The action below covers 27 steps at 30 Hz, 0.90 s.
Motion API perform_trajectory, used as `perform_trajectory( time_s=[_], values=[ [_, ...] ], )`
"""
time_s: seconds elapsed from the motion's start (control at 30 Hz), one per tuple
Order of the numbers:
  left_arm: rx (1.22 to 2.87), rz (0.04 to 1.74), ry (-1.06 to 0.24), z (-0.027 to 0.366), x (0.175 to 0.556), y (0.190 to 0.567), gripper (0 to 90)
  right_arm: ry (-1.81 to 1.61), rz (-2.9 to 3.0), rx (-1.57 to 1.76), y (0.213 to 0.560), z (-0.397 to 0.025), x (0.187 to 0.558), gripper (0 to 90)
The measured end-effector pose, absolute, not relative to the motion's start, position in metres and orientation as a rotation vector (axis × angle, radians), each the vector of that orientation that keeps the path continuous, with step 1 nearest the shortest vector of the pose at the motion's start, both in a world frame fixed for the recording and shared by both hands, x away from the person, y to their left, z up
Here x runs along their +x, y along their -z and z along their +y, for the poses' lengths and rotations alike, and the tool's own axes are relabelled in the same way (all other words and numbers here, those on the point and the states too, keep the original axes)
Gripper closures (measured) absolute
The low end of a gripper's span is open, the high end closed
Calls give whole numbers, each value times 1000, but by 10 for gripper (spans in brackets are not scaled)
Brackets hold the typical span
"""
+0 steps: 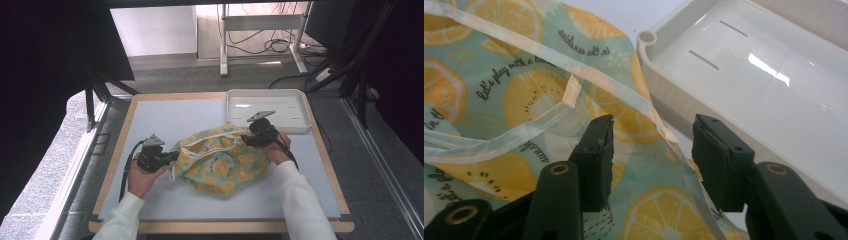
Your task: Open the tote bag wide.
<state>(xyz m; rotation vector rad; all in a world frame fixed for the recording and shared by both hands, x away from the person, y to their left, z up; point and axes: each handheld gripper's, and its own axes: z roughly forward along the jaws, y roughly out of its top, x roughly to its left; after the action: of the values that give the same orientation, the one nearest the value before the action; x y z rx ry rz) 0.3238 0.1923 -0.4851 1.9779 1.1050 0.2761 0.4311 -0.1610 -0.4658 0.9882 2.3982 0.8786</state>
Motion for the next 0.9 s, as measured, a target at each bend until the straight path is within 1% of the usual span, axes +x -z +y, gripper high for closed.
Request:
perform_trajectory(
  time_s=[0.03, 0.2, 0.23, 0.27, 0.3, 0.37, 0.4, 0.43, 0.67, 0.9],
  values=[
    [1974, 1105, -276, 192, 324, 485, 900, -870, 2391, 985, 467, -160, 432, 599],
    [1972, 1107, -273, 193, 324, 485, 900, -897, 2374, 992, 467, -158, 434, 737],
    [1970, 1110, -274, 194, 324, 485, 900, -897, 2374, 992, 467, -158, 434, 737],
    [1971, 1110, -272, 194, 324, 485, 900, -908, 2371, 995, 467, -159, 434, 757],
    [1970, 1113, -272, 195, 325, 486, 900, -922, 2372, 1004, 467, -159, 435, 805],
    [1968, 1114, -270, 195, 325, 486, 900, -931, 2374, 1010, 468, -160, 435, 844],
    [1968, 1114, -270, 195, 325, 486, 900, -931, 2374, 1010, 468, -160, 435, 844],
    [1962, 1114, -275, 196, 325, 486, 900, -953, 2374, 1013, 467, -161, 436, 875],
    [1958, 1118, -280, 198, 324, 485, 900, -1035, 2354, 996, 460, -164, 429, 886],
    [1914, 1114, -289, 202, 321, 478, 900, -1146, 2289, 966, 442, -172, 414, 886]
  ],
)
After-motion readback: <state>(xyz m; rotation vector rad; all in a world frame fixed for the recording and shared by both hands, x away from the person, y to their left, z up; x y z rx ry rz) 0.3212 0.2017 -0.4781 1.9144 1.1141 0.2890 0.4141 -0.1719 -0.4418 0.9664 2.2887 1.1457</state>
